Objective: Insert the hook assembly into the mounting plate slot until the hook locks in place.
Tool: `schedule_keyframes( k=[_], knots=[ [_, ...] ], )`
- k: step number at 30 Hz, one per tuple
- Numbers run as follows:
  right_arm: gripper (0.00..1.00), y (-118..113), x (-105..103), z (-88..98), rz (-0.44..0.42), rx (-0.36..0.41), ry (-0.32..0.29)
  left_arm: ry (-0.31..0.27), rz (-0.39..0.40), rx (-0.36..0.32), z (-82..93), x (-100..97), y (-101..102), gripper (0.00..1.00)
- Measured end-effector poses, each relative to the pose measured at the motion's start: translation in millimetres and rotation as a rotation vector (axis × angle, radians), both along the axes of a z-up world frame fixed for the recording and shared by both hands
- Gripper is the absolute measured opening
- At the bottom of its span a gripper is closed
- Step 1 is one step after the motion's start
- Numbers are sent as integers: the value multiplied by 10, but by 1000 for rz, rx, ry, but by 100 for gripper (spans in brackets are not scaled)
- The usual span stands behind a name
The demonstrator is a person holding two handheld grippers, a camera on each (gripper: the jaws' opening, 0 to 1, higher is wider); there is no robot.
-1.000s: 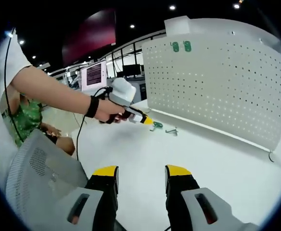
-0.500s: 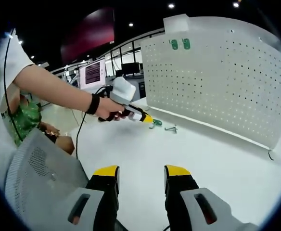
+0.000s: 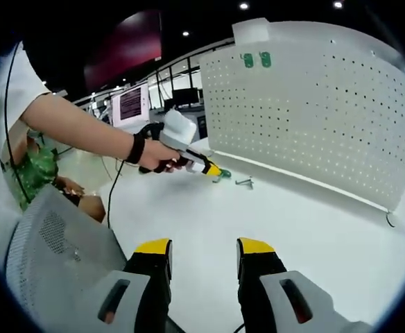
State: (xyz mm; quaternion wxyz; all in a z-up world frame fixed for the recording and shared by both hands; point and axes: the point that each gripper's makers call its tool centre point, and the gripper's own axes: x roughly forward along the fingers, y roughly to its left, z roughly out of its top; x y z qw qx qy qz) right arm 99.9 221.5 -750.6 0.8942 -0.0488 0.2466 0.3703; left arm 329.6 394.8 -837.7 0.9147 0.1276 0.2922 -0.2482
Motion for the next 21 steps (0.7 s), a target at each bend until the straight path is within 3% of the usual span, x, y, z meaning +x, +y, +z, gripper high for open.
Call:
schedule_keyframes(
  k=[7,15,21],
  knots=[
    [37,10,7,-41,8,-8,10,-4,-43,-9,-22,-12,-74,4],
    [37,6,41,-14,2,-2,4,-4,-49,-10,3,-39,-131,3],
    [37,-13,32,-18,0,-4,7,10,-33,-48,47,-96,-190,2]
  ],
)
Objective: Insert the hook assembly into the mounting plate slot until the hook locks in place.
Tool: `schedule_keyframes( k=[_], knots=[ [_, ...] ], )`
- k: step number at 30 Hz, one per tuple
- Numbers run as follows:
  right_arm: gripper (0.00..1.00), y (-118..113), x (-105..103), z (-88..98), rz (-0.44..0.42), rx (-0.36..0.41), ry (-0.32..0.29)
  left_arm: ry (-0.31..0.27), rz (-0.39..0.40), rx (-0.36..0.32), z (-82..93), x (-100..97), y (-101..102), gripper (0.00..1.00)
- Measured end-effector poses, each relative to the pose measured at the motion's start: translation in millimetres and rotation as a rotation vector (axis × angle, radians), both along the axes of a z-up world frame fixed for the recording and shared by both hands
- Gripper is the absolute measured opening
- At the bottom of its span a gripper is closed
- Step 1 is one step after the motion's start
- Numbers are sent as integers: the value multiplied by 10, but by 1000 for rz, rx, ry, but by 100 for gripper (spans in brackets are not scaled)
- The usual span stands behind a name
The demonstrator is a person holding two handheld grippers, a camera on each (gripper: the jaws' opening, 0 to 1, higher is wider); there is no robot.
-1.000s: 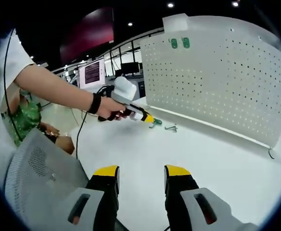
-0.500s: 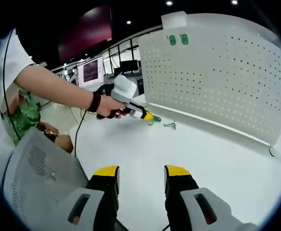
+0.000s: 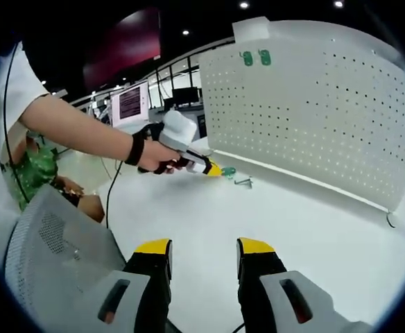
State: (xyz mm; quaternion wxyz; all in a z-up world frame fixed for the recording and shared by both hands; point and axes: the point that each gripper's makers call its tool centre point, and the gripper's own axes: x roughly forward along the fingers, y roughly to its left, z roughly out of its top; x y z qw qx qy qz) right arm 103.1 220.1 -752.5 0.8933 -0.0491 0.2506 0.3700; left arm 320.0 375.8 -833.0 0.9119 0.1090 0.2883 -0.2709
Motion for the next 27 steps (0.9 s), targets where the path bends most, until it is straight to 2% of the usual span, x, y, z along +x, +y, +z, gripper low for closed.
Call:
schedule_keyframes(
  k=[6,13,23,25,27],
  knots=[
    [37,5,3,19,3,2,-7,29,14,-39,52,-97,-49,2],
    [37,53,8,56,18,14,-18,28,-9,-66,158,-218,-143,2],
    [37,87,26,124,38,23,-41,30,-28,-109,199,-283,-218,1],
    [37,85,39,142,36,31,-46,24,-26,-100,229,-317,-217,1],
    [37,87,44,150,35,37,-47,15,-21,-126,302,-339,-244,1]
  ],
)
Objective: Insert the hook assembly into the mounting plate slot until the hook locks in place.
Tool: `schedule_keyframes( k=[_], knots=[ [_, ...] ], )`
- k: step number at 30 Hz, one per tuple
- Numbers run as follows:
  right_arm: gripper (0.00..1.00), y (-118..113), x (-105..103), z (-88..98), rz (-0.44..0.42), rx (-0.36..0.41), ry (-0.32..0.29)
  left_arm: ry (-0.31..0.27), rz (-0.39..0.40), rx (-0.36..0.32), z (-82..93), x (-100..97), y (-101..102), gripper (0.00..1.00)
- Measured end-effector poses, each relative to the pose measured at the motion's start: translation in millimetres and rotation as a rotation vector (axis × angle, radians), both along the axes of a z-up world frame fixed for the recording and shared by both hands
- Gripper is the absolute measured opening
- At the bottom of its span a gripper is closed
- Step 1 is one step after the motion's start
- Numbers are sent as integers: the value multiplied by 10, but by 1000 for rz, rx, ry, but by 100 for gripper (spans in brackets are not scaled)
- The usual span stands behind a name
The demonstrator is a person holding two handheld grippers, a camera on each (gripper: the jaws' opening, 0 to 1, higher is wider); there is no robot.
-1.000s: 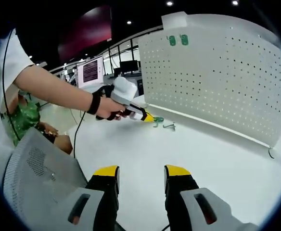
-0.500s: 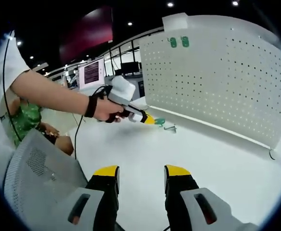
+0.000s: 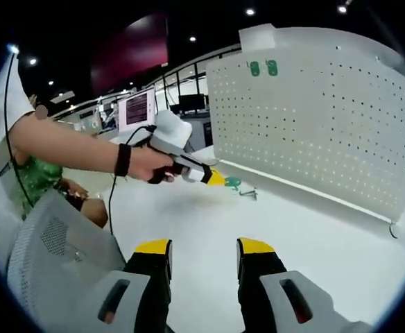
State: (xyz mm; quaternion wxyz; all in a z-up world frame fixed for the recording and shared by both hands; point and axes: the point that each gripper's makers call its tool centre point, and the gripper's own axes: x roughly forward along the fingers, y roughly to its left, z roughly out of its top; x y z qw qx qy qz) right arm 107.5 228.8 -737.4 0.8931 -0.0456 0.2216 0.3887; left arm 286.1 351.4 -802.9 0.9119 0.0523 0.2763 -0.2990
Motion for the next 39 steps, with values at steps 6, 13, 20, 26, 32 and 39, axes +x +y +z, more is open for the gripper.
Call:
schedule_keyframes(
  k=[6,13,20,26,32,39],
  knots=[
    [37,16,-16,14,10,4,-7,-5,4,-15,93,-74,-54,2],
    [37,8,8,70,12,-3,-22,-11,0,-50,228,-157,-120,2],
    [37,-77,4,200,-12,-10,-57,-47,-28,-66,355,-269,-250,2],
    [37,-218,-10,225,-46,-13,-65,-29,-56,-79,340,-432,-380,1],
    [37,-293,-31,219,-82,9,-63,-16,-75,-77,327,-525,-449,1],
    [37,-219,-75,228,-62,13,-66,-20,-63,-102,369,-525,-489,1]
  ],
)
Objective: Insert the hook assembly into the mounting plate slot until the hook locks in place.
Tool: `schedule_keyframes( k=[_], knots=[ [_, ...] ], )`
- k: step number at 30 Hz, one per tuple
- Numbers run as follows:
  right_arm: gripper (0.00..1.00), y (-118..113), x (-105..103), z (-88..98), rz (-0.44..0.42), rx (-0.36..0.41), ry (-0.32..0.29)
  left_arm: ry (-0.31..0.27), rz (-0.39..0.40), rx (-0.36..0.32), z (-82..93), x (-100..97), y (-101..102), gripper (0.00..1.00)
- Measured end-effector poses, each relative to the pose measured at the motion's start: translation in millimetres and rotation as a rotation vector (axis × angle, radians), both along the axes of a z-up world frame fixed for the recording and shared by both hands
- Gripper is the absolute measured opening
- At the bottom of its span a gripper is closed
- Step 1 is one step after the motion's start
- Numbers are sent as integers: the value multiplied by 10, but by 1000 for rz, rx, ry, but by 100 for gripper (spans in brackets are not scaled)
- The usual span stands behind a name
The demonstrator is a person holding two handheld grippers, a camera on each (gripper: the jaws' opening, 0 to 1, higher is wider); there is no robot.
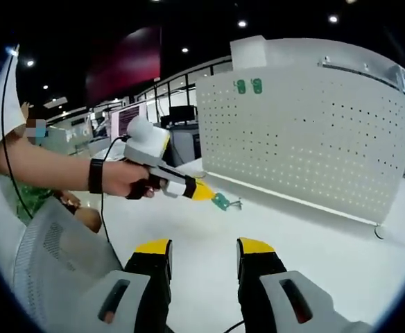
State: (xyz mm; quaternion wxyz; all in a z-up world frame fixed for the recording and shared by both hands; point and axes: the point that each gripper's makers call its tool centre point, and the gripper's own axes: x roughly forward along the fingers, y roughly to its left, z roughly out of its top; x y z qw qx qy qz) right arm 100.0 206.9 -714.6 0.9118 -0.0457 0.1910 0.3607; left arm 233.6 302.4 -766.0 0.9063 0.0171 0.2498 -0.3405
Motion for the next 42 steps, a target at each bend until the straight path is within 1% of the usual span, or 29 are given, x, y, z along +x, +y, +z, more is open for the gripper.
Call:
schedule_keyframes(
  k=[3,7,9,12,16,17,18,19,27,31,33,35,42],
  knots=[
    [37,10,-1,1,7,-1,-3,-9,4,-18,62,-22,-17,1],
    [37,21,4,1,14,5,-1,-16,6,-22,95,-52,-27,1],
    [37,29,1,-9,26,-13,-6,-17,10,-30,115,-73,-30,1],
    [37,45,5,14,30,0,-9,-17,15,-45,161,-104,-40,1],
    [37,54,8,15,40,-6,-12,-28,19,-53,218,-126,-57,1],
    [37,57,8,17,41,-2,-12,-27,20,-57,224,-130,-60,1],
    [37,61,5,16,44,-2,-10,-14,16,-72,236,-151,-79,1],
    [37,61,5,17,47,-6,-12,-21,16,-76,263,-163,-87,1],
    [37,30,7,49,43,8,-24,-35,1,-85,353,-211,-160,1],
    [37,20,16,61,47,0,-33,-27,-2,-94,381,-241,-196,1],
    [37,13,28,74,48,-1,-37,-8,-1,-111,386,-259,-216,1],
    [37,7,41,90,49,0,-42,-13,1,-117,402,-262,-222,1],
    [36,-20,90,89,45,-2,-51,8,-7,-135,428,-325,-286,1]
  ],
)
